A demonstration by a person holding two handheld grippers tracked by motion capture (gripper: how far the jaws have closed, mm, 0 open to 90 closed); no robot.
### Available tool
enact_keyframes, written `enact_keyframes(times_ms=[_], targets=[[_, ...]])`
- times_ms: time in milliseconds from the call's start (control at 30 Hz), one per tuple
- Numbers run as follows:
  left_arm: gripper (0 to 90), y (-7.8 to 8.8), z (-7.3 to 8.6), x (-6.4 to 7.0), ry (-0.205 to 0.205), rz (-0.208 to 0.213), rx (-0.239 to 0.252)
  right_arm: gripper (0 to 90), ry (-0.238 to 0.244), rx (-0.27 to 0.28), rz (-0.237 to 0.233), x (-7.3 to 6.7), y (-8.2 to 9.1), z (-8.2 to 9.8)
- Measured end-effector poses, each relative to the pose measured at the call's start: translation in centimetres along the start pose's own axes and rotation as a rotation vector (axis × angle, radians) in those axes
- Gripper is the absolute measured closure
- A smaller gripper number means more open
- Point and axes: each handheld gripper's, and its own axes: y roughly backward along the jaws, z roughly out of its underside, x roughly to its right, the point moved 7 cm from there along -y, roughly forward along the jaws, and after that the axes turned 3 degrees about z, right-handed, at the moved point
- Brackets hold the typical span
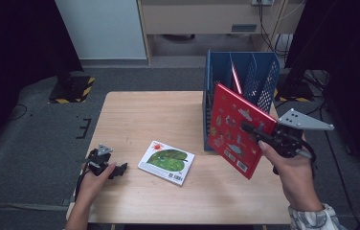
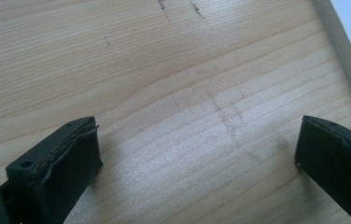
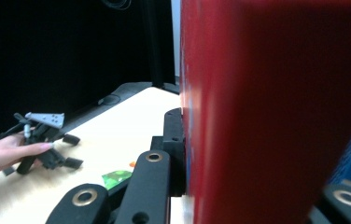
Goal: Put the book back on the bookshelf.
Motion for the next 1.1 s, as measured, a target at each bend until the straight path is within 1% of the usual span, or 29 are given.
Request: enact_keyframes(times_ms=[33, 200, 400, 633, 767, 1033, 1100], targets=[[0.0, 0.0, 0.0, 0.0, 0.000, 0.000, 0.000, 79.4, 0.006, 0.004, 0.005, 0.1, 0.1, -0.3], [0.0, 0.0, 0.0, 0.0, 0.000, 0.000, 0.002, 79.4, 0.001, 0.015, 0.040, 1.0, 0.2, -1.5], [0.0, 0.0, 0.0, 0.0, 0.001, -0.001, 0.007, 79.4, -0.003, 0.018, 0.083, 2.3, 0.3, -2.2], [0.0, 0.0, 0.1, 0.0, 0.001, 0.001, 0.019, 79.4, 0.002, 0.007, 0.128, 3.6, 0.2, -2.3], [0.0, -0.1, 0.0, 0.0, -0.003, 0.004, 0.032, 79.4, -0.006, 0.002, 0.143, 4.2, 0.4, -2.1], [0.0, -0.1, 0.0, 0.0, -0.006, 0.005, 0.031, 79.4, -0.006, -0.007, 0.161, 5.0, 1.0, -1.7], [0.0, -0.1, 0.0, 0.0, -0.006, 0.005, 0.031, 79.4, -0.013, -0.007, 0.167, 5.2, 1.1, -1.7]])
